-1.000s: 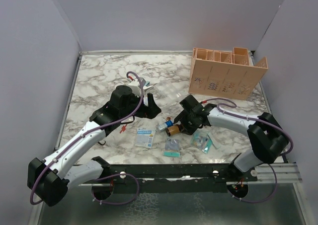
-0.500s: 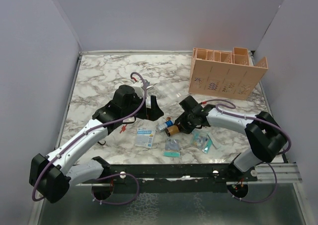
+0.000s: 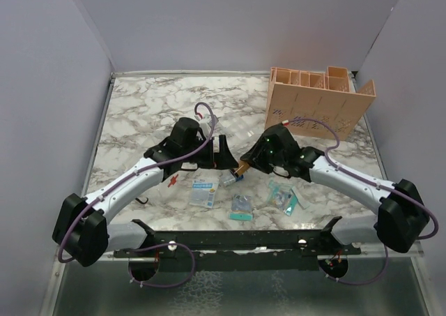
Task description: Organize the medicine kit
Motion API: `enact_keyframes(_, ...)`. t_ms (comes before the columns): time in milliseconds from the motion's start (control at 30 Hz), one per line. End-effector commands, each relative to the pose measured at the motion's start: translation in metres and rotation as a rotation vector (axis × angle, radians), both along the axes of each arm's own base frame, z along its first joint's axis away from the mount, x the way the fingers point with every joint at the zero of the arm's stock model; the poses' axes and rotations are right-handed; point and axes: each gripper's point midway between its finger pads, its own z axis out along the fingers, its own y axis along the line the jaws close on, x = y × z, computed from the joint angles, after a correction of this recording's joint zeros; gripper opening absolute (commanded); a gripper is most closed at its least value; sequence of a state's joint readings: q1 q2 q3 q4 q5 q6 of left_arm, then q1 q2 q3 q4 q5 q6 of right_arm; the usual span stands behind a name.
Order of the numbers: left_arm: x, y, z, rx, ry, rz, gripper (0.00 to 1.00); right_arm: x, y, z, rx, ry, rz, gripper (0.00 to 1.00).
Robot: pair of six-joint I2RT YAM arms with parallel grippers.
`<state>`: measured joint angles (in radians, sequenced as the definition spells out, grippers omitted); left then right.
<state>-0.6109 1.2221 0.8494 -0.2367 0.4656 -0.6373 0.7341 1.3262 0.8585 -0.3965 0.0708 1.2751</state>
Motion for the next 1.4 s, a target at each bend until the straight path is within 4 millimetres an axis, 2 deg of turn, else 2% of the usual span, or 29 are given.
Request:
enact_keyframes(0, 0.001, -0.02, 0.029, -0.131, 0.016, -0.028, 0.87, 0.015, 0.026, 0.069, 0.058, -0.304, 0.22, 0.34)
enact_keyframes(67, 0.002, -0.022, 0.026, -0.137, 0.038, -0.021, 0.82, 0.014, 0.034, 0.09, 0.087, -0.407, 0.301, 0.34)
enact_keyframes(167, -0.001, -0.025, 0.02, -0.147, 0.076, -0.031, 0.72, 0.007, 0.043, 0.108, 0.128, -0.484, 0.389, 0.34)
enact_keyframes(400, 0.002, -0.022, 0.027, -0.172, 0.025, -0.004, 0.49, -0.005, 0.058, 0.121, 0.183, -0.523, 0.512, 0.34)
enact_keyframes(467, 0.005, -0.021, 0.028, -0.172, 0.008, 0.008, 0.37, -0.006, 0.058, 0.122, 0.184, -0.524, 0.517, 0.35)
enact_keyframes(500, 0.006, -0.02, 0.026, -0.167, 0.006, 0.018, 0.31, -0.006, 0.058, 0.123, 0.184, -0.522, 0.517, 0.39)
enact_keyframes(533, 0.007, -0.018, 0.022, -0.157, 0.008, 0.031, 0.27, -0.005, 0.057, 0.123, 0.179, -0.517, 0.511, 0.48)
enact_keyframes(600, 0.01, -0.013, 0.016, -0.134, 0.012, 0.069, 0.25, -0.002, 0.054, 0.124, 0.156, -0.498, 0.487, 0.65)
enact_keyframes(667, 0.014, -0.007, 0.014, -0.116, 0.007, 0.122, 0.25, 0.002, 0.05, 0.128, 0.134, -0.494, 0.455, 0.76)
enact_keyframes(733, 0.023, 0.006, 0.015, -0.086, -0.003, 0.21, 0.25, 0.006, 0.045, 0.137, 0.124, -0.512, 0.419, 0.82)
enact_keyframes(800, 0.037, 0.026, 0.016, -0.033, -0.027, 0.337, 0.25, 0.01, 0.04, 0.15, 0.118, -0.55, 0.389, 0.83)
enact_keyframes(933, 0.061, 0.076, 0.025, 0.087, -0.083, 0.587, 0.25, 0.015, 0.026, 0.176, 0.091, -0.631, 0.331, 0.83)
enact_keyframes(1067, 0.074, 0.122, 0.034, 0.152, -0.082, 0.795, 0.25, 0.015, 0.012, 0.173, 0.04, -0.654, 0.3, 0.83)
enact_keyframes(1133, 0.073, 0.145, 0.031, 0.176, -0.047, 0.921, 0.25, 0.015, 0.008, 0.166, 0.022, -0.648, 0.294, 0.82)
enact_keyframes(1233, 0.058, 0.177, 0.012, 0.218, 0.049, 1.101, 0.25, 0.017, 0.007, 0.154, -0.007, -0.62, 0.296, 0.82)
enact_keyframes(1367, 0.04, 0.196, -0.014, 0.213, 0.117, 1.206, 0.25, 0.022, 0.009, 0.145, -0.036, -0.597, 0.3, 0.81)
